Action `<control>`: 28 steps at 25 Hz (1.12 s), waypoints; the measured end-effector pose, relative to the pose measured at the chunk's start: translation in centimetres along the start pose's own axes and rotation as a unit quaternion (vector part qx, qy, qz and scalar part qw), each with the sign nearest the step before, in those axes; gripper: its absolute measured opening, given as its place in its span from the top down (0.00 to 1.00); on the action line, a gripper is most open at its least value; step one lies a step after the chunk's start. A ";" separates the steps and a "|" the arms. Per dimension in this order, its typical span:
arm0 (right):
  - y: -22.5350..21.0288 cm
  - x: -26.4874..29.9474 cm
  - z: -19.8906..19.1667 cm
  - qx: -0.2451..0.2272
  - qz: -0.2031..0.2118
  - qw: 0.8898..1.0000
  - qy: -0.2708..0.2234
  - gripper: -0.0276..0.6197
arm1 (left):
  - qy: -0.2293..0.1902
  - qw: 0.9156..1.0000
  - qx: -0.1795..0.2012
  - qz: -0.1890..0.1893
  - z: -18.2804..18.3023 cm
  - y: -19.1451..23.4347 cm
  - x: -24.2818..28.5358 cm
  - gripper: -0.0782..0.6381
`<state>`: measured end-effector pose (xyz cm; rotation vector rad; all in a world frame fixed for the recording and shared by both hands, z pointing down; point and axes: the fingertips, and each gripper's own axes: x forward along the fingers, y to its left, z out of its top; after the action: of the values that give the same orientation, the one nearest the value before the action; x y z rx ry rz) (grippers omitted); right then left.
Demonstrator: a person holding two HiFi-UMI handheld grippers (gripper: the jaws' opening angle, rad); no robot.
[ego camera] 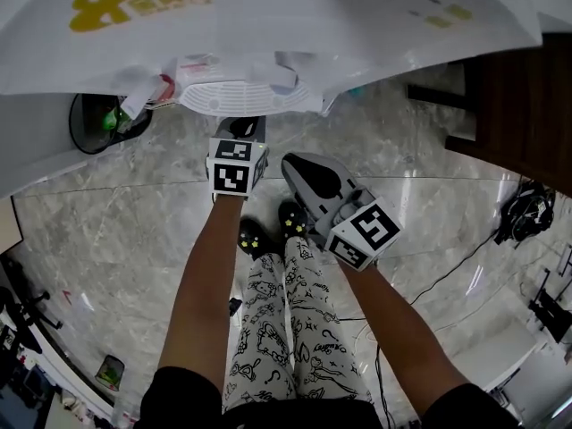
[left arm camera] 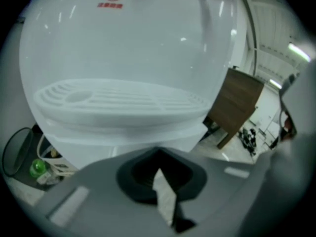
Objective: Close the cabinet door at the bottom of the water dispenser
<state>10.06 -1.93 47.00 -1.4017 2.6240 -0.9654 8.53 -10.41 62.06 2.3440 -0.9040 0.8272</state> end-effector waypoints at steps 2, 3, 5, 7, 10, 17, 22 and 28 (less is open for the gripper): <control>-0.1 0.0 0.1 0.004 -0.004 1.000 -0.003 0.93 | -0.004 1.000 -0.017 0.011 0.0 1.1 -0.2 0.90; -0.1 0.1 0.1 0.006 -0.005 1.000 -0.004 0.93 | -0.005 1.000 -0.021 0.014 0.0 1.4 -0.2 0.90; 0.1 0.1 0.2 0.009 -0.006 1.000 -0.007 0.93 | -0.005 1.000 -0.022 0.016 -0.1 1.7 -0.2 0.90; 0.3 0.2 0.5 0.010 -0.007 1.000 -0.010 0.93 | -0.008 0.999 -0.029 0.021 0.2 1.9 -0.3 0.90; 1.0 0.3 0.9 0.010 -0.004 1.000 -0.015 0.93 | -0.022 0.997 -0.061 0.035 0.6 2.7 -0.5 0.90; 1.4 0.1 1.4 0.000 -0.021 1.000 -0.021 0.93 | -0.045 0.996 -0.074 0.019 0.0 1.4 -2.9 0.90; 1.9 -0.7 1.4 -0.030 -0.050 0.998 0.008 0.93 | -0.063 0.993 -0.095 0.016 -1.2 -1.3 -8.4 0.90; 6.1 -4.1 5.3 -0.043 -0.055 0.997 -0.009 0.93 | -0.123 0.992 -0.021 0.001 4.0 -5.5 -18.1 0.90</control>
<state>9.49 0.95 38.40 -1.5824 2.6298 -0.8530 3.10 -1.61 45.70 2.4440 -1.0130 0.5224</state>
